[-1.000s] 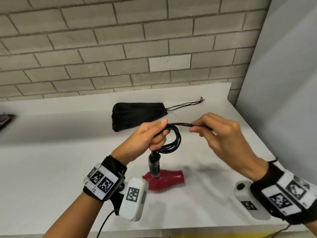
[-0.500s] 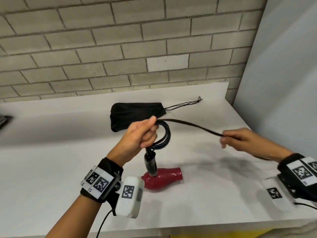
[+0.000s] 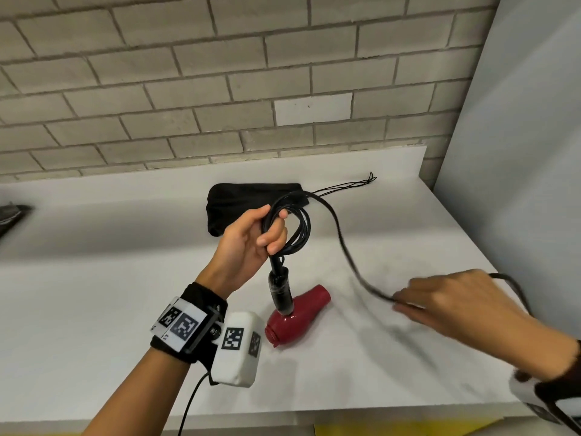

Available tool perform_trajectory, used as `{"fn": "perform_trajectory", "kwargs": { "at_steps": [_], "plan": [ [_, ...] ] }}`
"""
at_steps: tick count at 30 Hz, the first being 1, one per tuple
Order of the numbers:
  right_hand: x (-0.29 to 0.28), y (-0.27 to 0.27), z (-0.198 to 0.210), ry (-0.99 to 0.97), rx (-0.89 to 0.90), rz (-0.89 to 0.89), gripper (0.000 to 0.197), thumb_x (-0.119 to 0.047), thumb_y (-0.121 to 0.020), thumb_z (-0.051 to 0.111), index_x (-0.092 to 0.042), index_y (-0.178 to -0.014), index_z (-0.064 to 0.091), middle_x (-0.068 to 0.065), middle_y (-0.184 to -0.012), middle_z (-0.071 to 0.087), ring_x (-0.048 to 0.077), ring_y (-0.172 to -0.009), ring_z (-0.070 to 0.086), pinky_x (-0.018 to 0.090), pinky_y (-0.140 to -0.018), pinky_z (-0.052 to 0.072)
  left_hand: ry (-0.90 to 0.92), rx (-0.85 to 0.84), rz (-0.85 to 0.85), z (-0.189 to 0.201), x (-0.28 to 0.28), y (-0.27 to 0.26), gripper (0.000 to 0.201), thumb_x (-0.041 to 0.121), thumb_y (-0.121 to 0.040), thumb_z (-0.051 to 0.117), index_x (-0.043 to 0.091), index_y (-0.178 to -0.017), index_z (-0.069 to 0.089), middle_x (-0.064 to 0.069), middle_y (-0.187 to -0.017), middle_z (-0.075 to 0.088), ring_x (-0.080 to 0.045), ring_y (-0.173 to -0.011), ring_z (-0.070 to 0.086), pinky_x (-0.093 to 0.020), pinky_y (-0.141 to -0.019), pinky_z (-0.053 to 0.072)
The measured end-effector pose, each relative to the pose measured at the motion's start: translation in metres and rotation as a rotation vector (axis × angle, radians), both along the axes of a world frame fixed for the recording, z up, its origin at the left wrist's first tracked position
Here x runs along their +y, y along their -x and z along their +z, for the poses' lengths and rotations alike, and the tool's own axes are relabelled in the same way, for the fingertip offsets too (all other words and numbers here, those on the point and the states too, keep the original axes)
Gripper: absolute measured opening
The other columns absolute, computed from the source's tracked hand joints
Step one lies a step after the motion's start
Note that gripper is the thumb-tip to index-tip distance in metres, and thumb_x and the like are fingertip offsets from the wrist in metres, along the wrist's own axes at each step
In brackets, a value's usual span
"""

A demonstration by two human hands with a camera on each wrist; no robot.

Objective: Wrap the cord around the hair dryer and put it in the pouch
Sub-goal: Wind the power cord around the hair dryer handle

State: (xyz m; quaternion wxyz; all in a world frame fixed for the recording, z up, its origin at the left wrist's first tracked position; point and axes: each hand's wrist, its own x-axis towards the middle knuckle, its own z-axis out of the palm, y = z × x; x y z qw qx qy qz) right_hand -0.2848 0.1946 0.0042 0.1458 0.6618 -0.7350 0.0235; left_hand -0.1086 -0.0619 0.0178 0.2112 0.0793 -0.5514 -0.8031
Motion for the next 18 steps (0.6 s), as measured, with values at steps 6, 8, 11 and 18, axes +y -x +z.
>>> {"fn": "perform_trajectory", "kwargs": {
  "at_steps": [6, 8, 11, 18],
  "plan": [
    [-0.025, -0.05, 0.017, -0.115, 0.085, 0.469, 0.012, -0.039, -0.085, 0.063, -0.034, -0.075, 0.064, -0.006, -0.051, 0.038, 0.013, -0.046, 0.022, 0.025, -0.04, 0.009, 0.048, -0.016, 0.003, 0.001, 0.007, 0.001, 0.033, 0.02, -0.098, 0.027, 0.006, -0.095, 0.057, 0.005, -0.052, 0.034, -0.013, -0.052, 0.037, -0.02, -0.058, 0.036],
    [-0.033, -0.062, 0.026, -0.097, 0.022, 0.571, 0.012, -0.039, -0.089, 0.06, -0.036, -0.079, 0.065, -0.006, -0.058, 0.027, 0.013, -0.051, 0.019, 0.025, -0.04, 0.014, 0.107, -0.027, 0.006, 0.002, 0.01, 0.003, 0.033, 0.021, -0.099, 0.027, 0.006, -0.097, 0.057, 0.006, -0.054, 0.034, -0.013, -0.053, 0.038, -0.021, -0.06, 0.035],
    [-0.047, -0.075, 0.043, -0.034, -0.048, 0.685, 0.007, -0.036, -0.088, 0.062, -0.036, -0.088, 0.069, -0.007, -0.061, 0.032, 0.014, -0.047, 0.029, 0.023, -0.037, 0.016, 0.18, -0.058, -0.003, 0.004, 0.017, 0.005, 0.033, 0.021, -0.1, 0.026, 0.006, -0.1, 0.056, 0.007, -0.055, 0.036, -0.013, -0.055, 0.04, -0.021, -0.062, 0.036],
    [-0.079, -0.063, 0.089, 0.231, -0.354, 0.665, 0.023, -0.033, -0.09, 0.056, -0.029, -0.103, 0.074, -0.011, -0.079, 0.073, 0.016, -0.064, 0.067, 0.027, -0.042, 0.041, 0.307, -0.176, -0.099, 0.001, 0.029, 0.012, 0.022, 0.017, -0.094, 0.042, 0.0, -0.093, 0.055, -0.005, -0.069, 0.045, -0.008, -0.068, 0.052, -0.017, -0.068, 0.043]
  ]
}}
